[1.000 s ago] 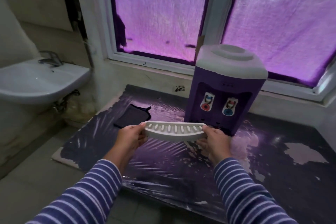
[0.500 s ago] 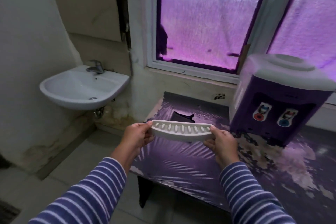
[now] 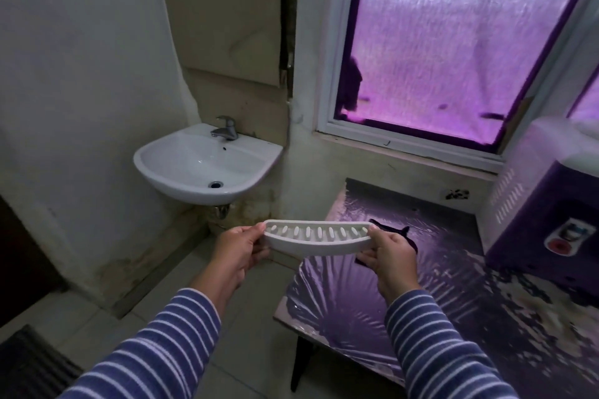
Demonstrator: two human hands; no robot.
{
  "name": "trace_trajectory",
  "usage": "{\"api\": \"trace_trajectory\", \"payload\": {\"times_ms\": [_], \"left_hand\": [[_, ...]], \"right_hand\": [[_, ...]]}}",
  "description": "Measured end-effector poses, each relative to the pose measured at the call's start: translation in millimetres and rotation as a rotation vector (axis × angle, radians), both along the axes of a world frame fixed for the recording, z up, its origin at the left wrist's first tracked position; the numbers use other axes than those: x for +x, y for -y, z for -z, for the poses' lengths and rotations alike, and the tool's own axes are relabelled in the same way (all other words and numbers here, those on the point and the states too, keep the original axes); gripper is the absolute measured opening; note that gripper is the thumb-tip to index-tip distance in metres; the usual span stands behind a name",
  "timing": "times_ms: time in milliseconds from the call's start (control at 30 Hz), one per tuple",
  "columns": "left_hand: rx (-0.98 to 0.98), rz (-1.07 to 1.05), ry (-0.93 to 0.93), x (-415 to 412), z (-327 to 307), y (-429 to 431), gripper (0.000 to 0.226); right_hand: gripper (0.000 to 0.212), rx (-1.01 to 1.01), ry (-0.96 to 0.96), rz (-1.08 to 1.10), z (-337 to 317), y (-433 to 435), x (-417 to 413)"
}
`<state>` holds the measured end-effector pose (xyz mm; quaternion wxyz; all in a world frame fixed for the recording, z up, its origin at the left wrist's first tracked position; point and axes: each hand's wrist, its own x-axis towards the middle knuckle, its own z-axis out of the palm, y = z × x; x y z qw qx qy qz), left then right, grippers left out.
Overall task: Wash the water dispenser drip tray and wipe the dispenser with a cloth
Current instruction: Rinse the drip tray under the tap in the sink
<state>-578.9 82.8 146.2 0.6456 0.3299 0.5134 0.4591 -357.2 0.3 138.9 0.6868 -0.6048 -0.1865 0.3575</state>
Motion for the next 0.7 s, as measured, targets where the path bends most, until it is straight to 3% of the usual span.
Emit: {"api": "trace_trajectory", "payload": {"times_ms": [700], "left_hand": [[-0.019,-0.044,0.034,-61.8,14.6,-162.5,0.007]], "right_hand": [[0.02,0.013,0.077,-0.098,-3.1,-178.1,-46.6]]}}
